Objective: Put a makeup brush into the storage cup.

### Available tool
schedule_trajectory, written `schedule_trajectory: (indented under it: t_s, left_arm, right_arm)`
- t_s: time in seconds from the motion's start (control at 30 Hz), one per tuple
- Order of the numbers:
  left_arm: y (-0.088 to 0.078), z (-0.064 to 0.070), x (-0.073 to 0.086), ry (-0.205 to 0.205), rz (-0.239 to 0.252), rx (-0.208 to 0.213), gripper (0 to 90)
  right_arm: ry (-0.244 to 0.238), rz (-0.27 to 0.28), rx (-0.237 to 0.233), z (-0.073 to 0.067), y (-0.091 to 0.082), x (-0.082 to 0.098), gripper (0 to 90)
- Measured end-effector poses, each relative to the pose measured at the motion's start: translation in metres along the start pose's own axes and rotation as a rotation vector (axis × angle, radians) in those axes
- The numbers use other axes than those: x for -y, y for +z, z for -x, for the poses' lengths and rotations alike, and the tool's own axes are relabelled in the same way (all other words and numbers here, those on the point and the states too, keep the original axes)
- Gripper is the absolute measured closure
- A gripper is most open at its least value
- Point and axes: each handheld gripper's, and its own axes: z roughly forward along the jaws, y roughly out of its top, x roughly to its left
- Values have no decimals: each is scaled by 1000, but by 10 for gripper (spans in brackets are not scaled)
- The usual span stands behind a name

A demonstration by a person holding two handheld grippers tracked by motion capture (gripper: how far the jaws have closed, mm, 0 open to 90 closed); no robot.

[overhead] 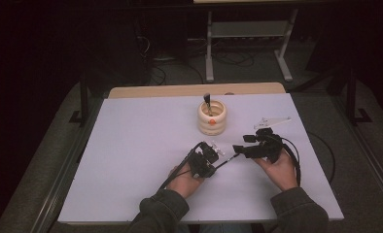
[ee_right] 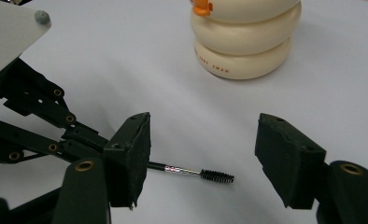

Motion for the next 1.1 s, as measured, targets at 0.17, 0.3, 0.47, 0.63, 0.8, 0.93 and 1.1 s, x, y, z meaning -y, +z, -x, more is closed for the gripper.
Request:
schedule_trajectory:
  t_s: [0.17,0.3,0.47,0.63,0.8,0.93,1.1]
  left_arm:
    - [-1,-1,1,17,5,-5,859]
    - [-4,-6,3,7,25,7,860]
    - [-7,-9,4,3,38,15,860]
    - [-3,-10,6,15,2,26,861]
    - [-3,-11,6,16,10,25,862]
    - [-4,-11,7,21,20,24,862]
    - [-6,-14,9,15,36,25,862]
  right_arm:
    - [2,-11,-9,-1,2,1,348]
    - [-9,-12,-18,-2,3,1,348]
    - [-5,-17,-24,-3,5,2,348]
    - [-3,-30,-31,-5,7,2,348]
    - [-4,-27,-33,-4,8,2,348]
    - [-1,-30,-34,-4,8,3,348]
    - [2,-29,-35,-5,7,4,348]
